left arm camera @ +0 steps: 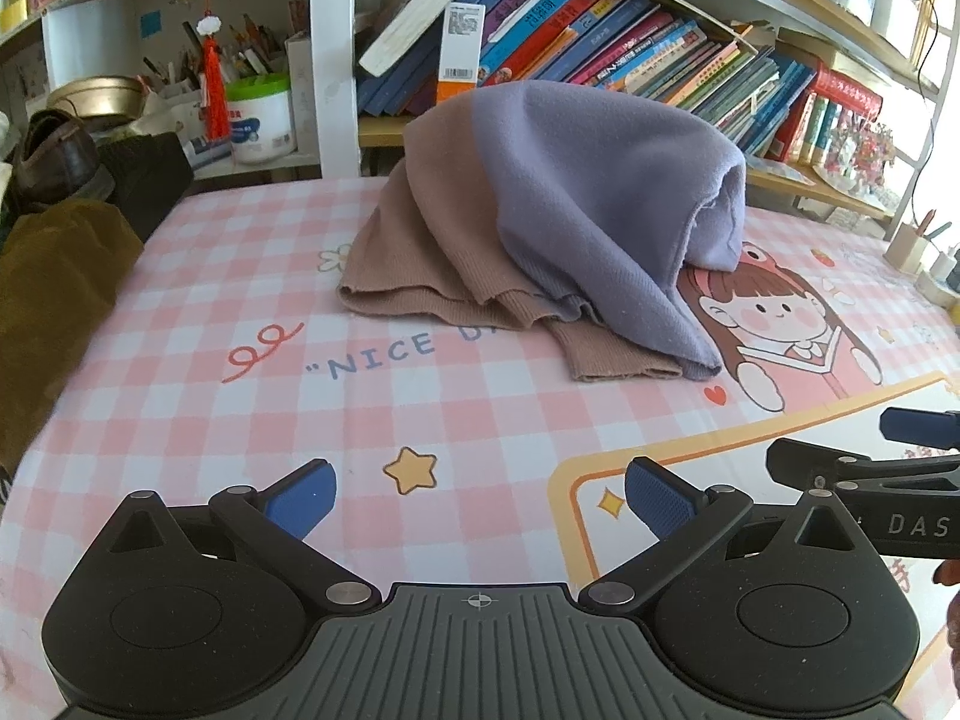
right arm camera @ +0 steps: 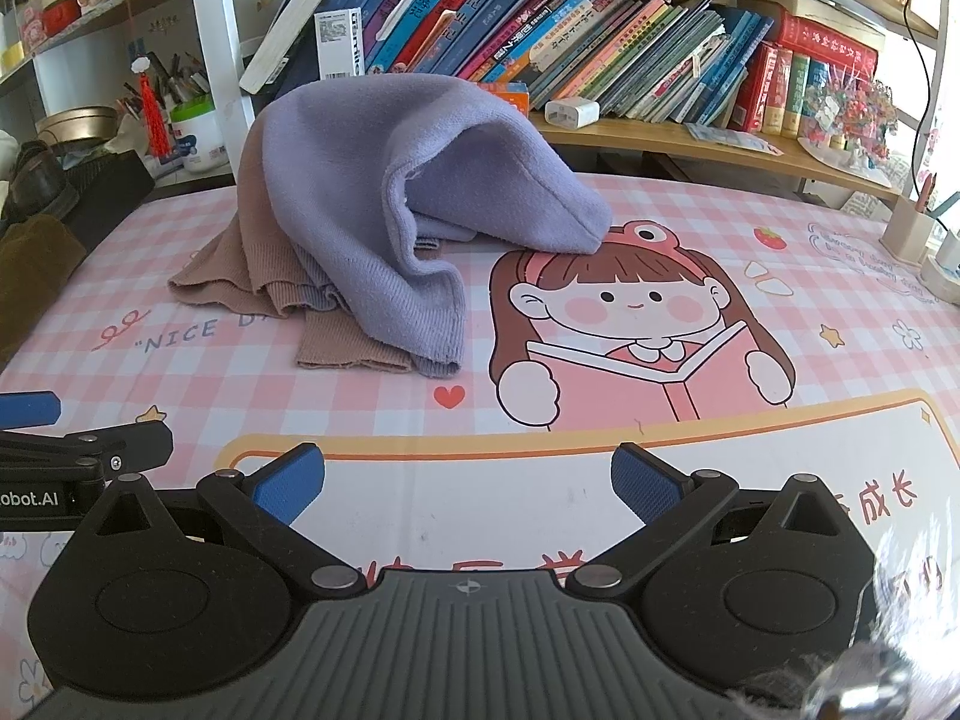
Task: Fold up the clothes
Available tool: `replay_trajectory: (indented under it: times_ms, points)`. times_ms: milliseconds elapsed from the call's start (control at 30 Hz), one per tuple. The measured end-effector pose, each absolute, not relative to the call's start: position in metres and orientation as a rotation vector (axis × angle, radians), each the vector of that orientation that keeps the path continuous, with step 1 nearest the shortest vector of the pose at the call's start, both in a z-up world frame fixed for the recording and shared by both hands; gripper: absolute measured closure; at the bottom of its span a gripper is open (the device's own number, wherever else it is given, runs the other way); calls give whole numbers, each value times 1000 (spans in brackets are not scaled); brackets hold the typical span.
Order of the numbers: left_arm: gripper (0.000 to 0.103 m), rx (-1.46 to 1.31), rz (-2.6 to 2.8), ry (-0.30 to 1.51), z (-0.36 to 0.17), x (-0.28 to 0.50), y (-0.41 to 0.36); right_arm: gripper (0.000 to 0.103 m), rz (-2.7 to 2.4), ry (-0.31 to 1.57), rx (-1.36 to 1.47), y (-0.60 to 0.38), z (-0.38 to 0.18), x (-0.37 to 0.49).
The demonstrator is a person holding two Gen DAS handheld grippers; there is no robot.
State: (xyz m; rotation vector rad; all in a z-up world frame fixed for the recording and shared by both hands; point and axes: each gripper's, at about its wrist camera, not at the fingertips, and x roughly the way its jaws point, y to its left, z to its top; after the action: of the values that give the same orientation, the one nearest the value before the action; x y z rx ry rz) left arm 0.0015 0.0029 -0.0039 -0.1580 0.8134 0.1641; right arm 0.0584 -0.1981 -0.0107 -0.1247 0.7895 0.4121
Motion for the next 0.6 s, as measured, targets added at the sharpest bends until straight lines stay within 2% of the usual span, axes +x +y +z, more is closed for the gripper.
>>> replay_trajectory:
  times_ms: [600]
  points:
    - [0,-171,183,823,-2,4,-11,0,447,800,-130,-210,-13,64]
